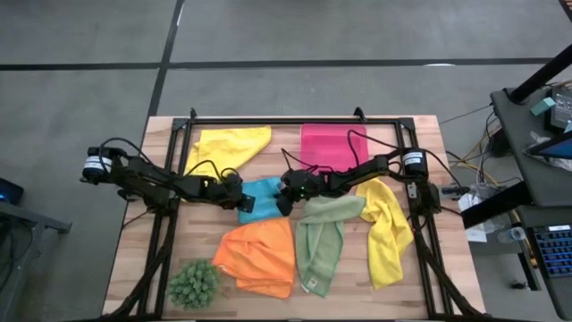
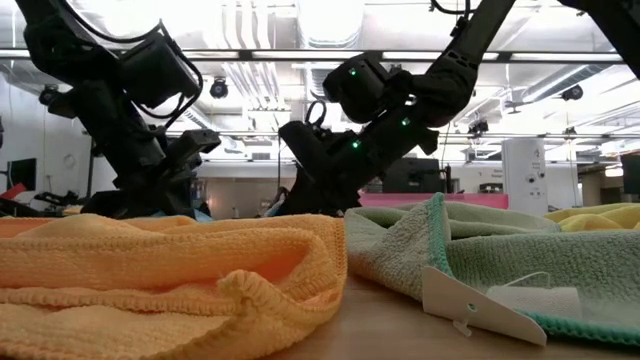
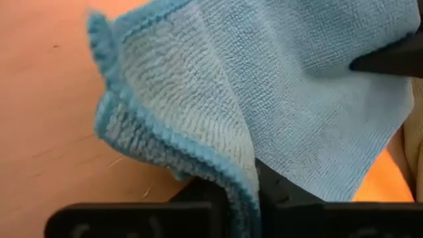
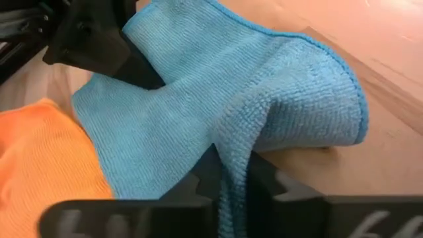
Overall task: Fold microfiber towels
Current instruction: Put the folded blue microfiber cloth into the red bin
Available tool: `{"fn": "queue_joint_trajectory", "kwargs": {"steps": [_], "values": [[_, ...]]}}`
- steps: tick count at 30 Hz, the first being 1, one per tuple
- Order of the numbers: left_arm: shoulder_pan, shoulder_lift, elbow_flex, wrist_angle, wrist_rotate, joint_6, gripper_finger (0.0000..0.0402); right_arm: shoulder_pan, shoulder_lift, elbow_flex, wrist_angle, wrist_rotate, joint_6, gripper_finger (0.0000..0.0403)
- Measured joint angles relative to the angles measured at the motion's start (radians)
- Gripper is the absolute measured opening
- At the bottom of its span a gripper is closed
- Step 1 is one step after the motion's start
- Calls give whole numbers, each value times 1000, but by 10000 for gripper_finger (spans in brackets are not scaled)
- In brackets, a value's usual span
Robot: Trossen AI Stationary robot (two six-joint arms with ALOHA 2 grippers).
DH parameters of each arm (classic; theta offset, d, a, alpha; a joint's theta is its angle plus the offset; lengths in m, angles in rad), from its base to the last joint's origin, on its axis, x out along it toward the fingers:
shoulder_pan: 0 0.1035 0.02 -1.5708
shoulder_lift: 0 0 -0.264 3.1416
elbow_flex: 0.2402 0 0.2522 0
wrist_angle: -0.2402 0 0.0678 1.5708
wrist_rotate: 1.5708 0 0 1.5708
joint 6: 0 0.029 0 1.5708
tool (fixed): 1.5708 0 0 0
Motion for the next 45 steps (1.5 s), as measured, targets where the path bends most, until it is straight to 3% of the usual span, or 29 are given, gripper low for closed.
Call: {"fn": "queue_joint_trajectory", "kwargs": {"steps": [13,17,22,26,30,45], "values": [[4,-157,86,3,-131,122,3,0,-176,-1,-119,10,-123,14],[15,-158,156,4,-178,226,2,-4,-254,-1,-206,92,-185,14],[49,-106,248,34,-201,370,2,-21,-372,-1,-367,188,-252,13],[89,-48,324,137,-186,510,2,-40,-448,0,-452,190,-284,13],[138,22,418,138,-169,612,2,-68,-508,0,-515,197,-303,13],[299,391,781,136,-8,806,2,-233,-636,0,-720,240,-350,13]]}}
